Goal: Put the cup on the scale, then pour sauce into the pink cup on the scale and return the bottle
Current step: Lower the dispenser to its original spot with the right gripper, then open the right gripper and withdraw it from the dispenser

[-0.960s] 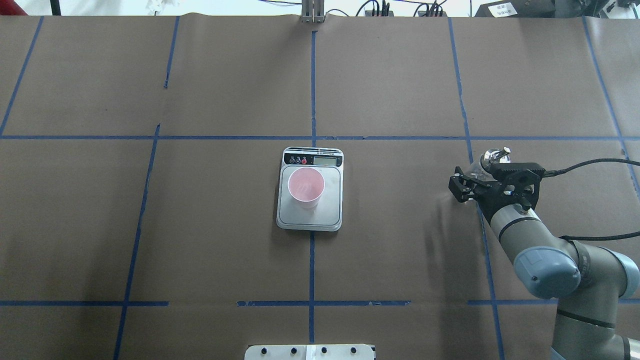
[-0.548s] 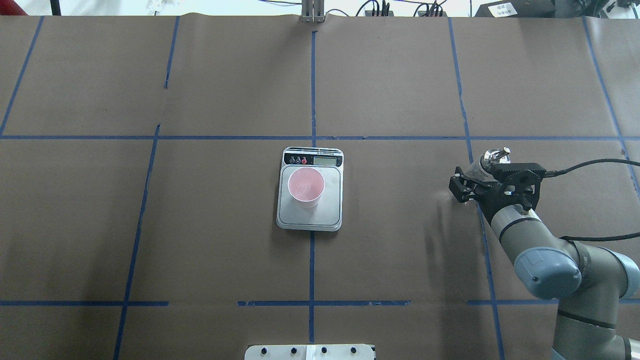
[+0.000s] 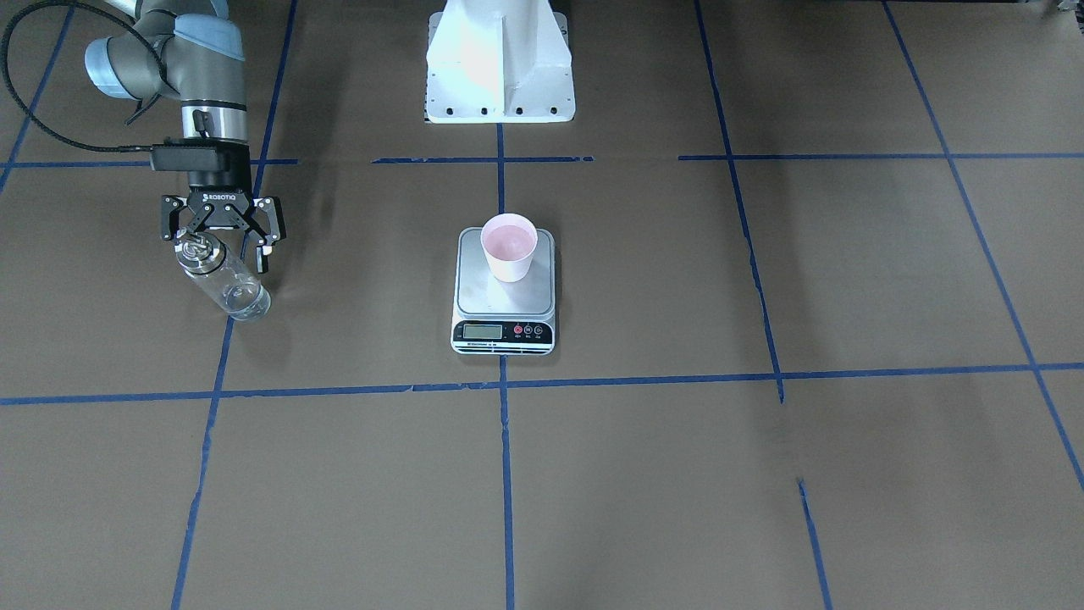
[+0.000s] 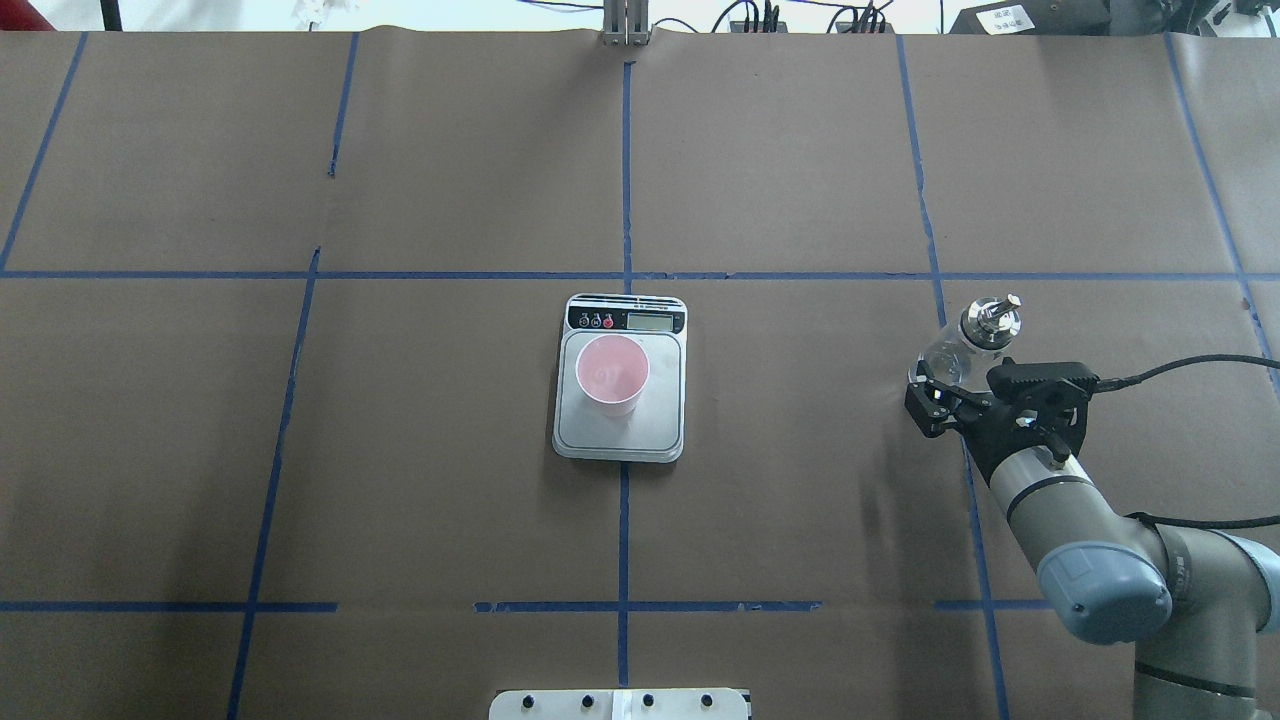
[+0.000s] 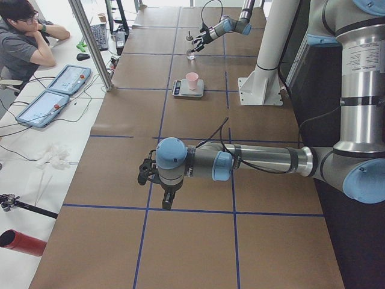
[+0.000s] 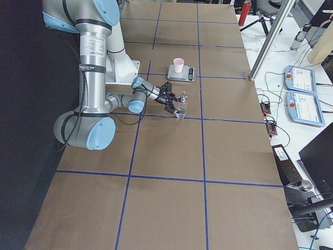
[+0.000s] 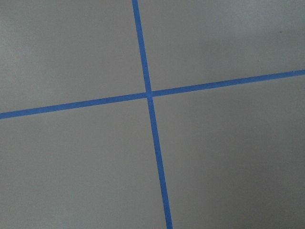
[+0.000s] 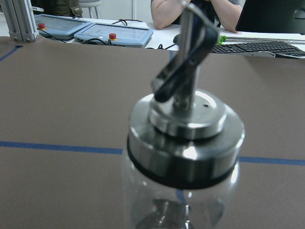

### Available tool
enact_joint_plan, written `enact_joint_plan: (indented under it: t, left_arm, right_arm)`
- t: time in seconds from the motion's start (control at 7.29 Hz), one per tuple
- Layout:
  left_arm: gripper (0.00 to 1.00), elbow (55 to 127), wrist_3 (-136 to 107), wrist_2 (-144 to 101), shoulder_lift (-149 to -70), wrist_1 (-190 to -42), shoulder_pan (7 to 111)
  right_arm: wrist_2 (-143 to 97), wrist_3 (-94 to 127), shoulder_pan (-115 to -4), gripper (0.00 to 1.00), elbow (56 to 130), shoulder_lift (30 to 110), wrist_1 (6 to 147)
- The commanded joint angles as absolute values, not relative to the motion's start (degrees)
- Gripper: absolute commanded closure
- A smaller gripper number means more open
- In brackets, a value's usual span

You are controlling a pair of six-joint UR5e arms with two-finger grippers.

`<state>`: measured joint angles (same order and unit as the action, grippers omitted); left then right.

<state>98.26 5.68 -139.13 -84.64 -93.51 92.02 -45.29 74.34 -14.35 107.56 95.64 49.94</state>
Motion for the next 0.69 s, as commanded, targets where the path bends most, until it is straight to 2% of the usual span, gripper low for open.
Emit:
enact_joint_plan:
  t: [0.0,0.27,0.55]
  left_arm:
    - [0.00,98.26,5.71,-139.13,-84.64,-93.52,92.02]
    - [0.00,98.26,5.80,-139.04,-84.55,-93.52,92.02]
    - [0.00,98.26,5.80,-139.13,-84.55,-93.52,92.02]
  right_arm:
    - [-41.85,76.80,-9.95,0.00,111.69,100.87,49.49]
    - [-37.81,79.45,-5.29,0.00,111.88,101.87,49.39]
    - [-38.84,78.58,-5.10,0.00,112.06,104.65,48.43]
